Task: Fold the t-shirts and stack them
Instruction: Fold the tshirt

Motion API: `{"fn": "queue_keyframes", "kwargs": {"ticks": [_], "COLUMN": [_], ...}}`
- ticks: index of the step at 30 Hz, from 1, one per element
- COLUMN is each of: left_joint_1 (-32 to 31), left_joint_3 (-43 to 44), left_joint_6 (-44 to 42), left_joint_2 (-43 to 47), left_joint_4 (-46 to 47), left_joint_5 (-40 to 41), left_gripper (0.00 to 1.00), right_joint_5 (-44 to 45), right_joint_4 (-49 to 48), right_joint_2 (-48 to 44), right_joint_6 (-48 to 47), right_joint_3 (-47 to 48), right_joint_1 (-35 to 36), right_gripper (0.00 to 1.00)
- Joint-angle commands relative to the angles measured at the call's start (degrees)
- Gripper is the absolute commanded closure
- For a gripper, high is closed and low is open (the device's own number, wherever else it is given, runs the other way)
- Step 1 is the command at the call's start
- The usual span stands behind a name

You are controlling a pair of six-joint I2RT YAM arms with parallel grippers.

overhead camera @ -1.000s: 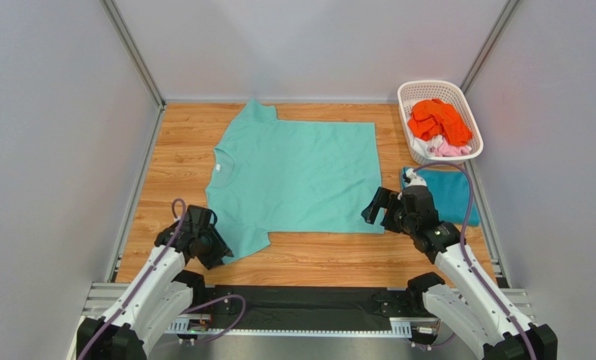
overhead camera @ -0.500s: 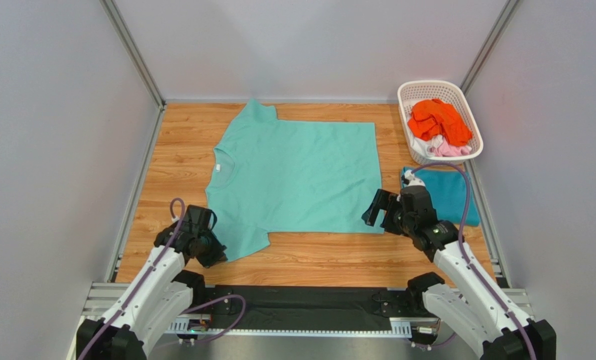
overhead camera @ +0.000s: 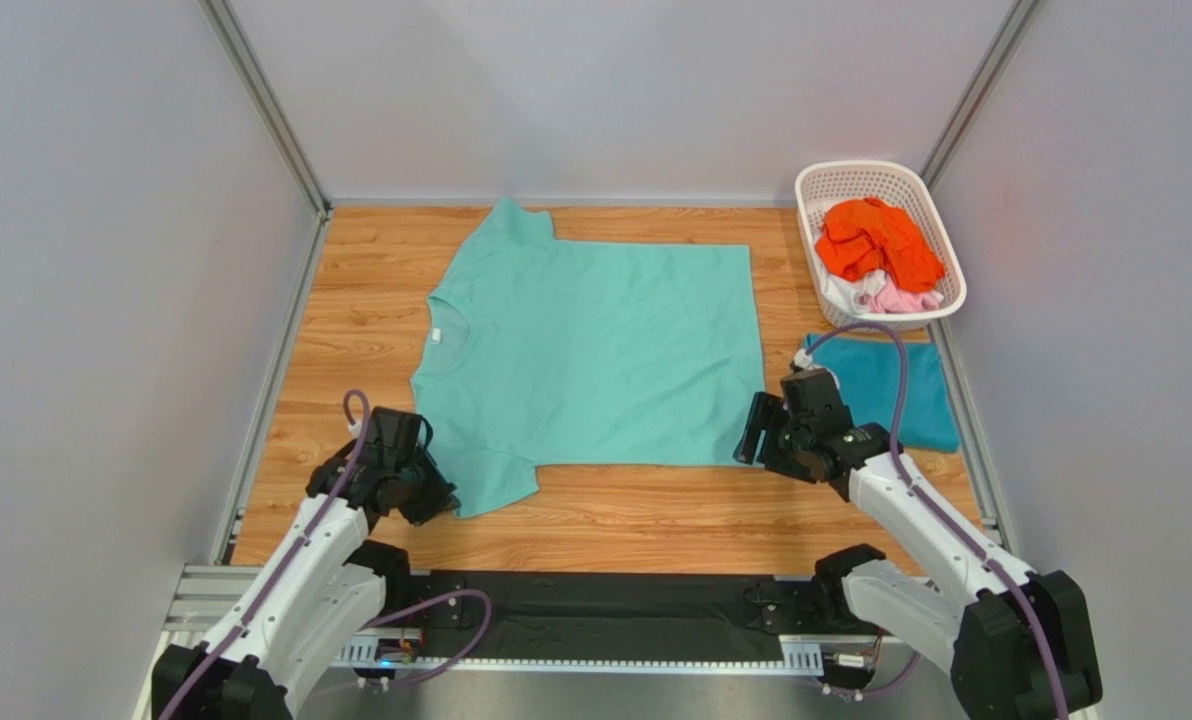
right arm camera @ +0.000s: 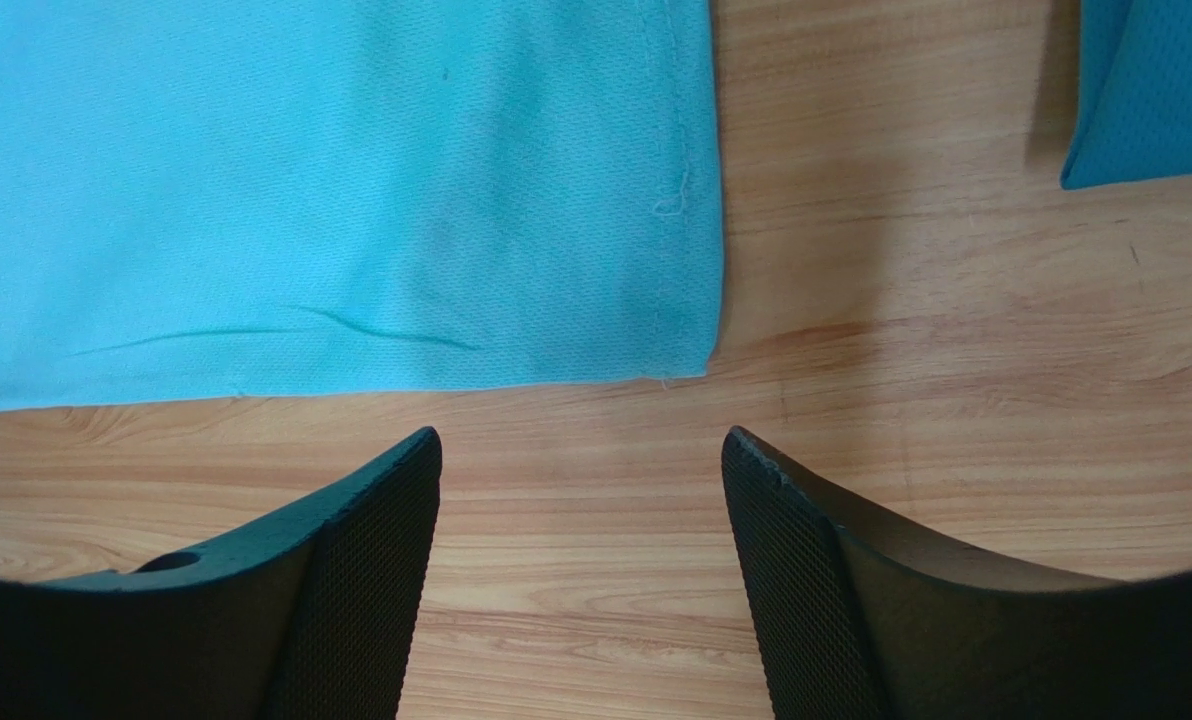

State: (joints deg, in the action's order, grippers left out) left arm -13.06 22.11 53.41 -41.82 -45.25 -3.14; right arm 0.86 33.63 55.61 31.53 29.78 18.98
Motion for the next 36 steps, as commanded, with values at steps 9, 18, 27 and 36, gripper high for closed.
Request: {"fn": "queue_keyframes", "kwargs": {"ticks": [9, 18, 27, 36], "left_joint_1": [-0.04, -0.04, -0.04, -0.04], "left_joint_3": [0.57, 1.35, 2.85, 3.73], "left_joint_6": [-0.85, -1.11, -0.94, -0.15], "left_joint_2": [0.78, 0.43, 0.07, 0.51], "left_joint_4": [3.24, 2.54, 0.34, -0.97], "left_joint_5": [0.5, 1.11, 2.61, 2.96], "left_gripper": [1.0, 1.0, 1.0, 1.0], "right_joint_5": [4.24, 3.36, 6.6, 6.08], "right_joint_4": [-4.62, -7.26, -6.12, -5.77], "right_joint_2": [7.3, 11.35, 13.02, 13.73], "right_joint_6": [1.78, 1.87, 3.01, 2.4], "right_joint_3": [-0.95, -1.39, -0.78, -0.25], "right_joint_1": [0.0, 0.09, 0.09, 0.09], "right_gripper": [0.5, 0.68, 0.68, 0.95]}}
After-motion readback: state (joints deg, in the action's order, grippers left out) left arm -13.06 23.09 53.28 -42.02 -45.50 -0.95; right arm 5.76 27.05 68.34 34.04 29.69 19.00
